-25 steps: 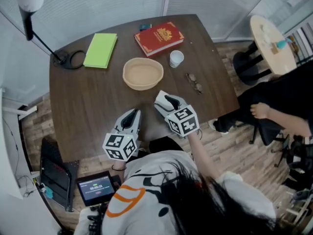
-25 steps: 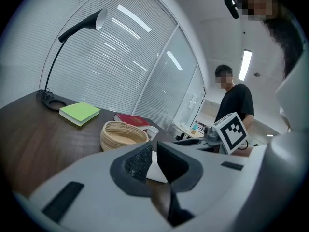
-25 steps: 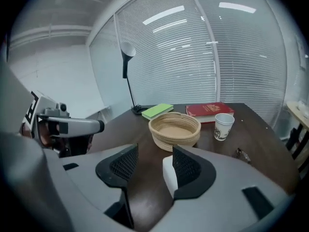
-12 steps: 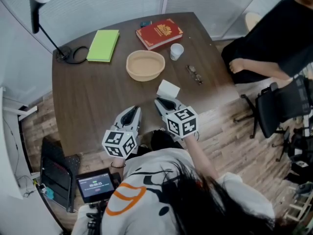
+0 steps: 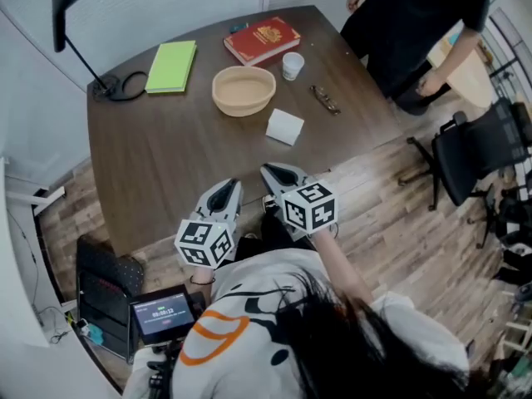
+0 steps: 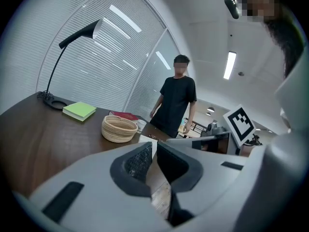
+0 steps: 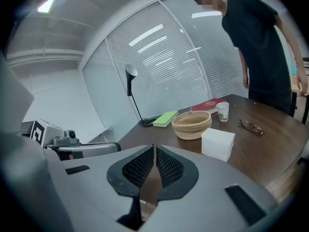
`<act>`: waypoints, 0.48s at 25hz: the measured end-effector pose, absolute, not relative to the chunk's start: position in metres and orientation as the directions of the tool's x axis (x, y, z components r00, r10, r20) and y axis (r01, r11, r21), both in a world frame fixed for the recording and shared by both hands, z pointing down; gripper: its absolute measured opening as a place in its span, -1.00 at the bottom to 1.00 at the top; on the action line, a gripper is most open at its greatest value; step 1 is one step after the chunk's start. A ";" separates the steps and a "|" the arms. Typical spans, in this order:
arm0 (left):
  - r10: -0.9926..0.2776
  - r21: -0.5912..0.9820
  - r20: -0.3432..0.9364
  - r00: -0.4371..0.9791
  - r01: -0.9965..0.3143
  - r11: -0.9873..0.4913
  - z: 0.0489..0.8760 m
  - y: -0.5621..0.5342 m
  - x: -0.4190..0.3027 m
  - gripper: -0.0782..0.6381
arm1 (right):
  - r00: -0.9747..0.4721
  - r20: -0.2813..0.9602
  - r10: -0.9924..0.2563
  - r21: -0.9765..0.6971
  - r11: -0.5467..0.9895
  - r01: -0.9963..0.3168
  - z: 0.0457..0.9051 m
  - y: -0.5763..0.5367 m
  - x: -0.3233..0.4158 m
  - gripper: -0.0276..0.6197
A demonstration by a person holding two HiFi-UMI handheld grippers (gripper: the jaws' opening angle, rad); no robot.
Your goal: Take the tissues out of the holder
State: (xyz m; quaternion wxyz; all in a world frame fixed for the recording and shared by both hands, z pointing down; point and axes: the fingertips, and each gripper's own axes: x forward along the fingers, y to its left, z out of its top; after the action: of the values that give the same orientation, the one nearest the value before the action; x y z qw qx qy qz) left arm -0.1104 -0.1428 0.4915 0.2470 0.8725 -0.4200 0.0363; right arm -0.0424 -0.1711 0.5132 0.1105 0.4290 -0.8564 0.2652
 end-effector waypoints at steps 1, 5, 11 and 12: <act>-0.711 0.401 0.270 0.649 -0.747 -0.530 0.491 -0.139 -0.110 -0.70 | -0.604 0.416 -0.680 -0.364 0.484 -0.796 0.513 -0.167 -0.042 -0.82; -0.691 0.416 0.275 0.669 -0.730 -0.542 0.494 -0.125 -0.107 -0.70 | -0.587 0.420 -0.692 -0.379 0.454 -0.807 0.515 -0.150 -0.039 -0.83; -0.663 0.428 0.283 0.693 -0.710 -0.560 0.498 -0.105 -0.096 -0.70 | -0.585 0.418 -0.695 -0.400 0.437 -0.806 0.514 -0.126 -0.033 -0.83; -0.662 0.427 0.282 0.695 -0.709 -0.562 0.497 -0.104 -0.094 -0.70 | -0.585 0.418 -0.695 -0.402 0.436 -0.805 0.514 -0.123 -0.031 -0.83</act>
State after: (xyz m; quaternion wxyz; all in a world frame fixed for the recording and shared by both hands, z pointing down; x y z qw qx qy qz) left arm -0.0936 -0.1037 0.4970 0.2616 0.8826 -0.3882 0.0447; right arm -0.0314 -0.1229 0.5139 0.0951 0.4456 -0.8419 0.2893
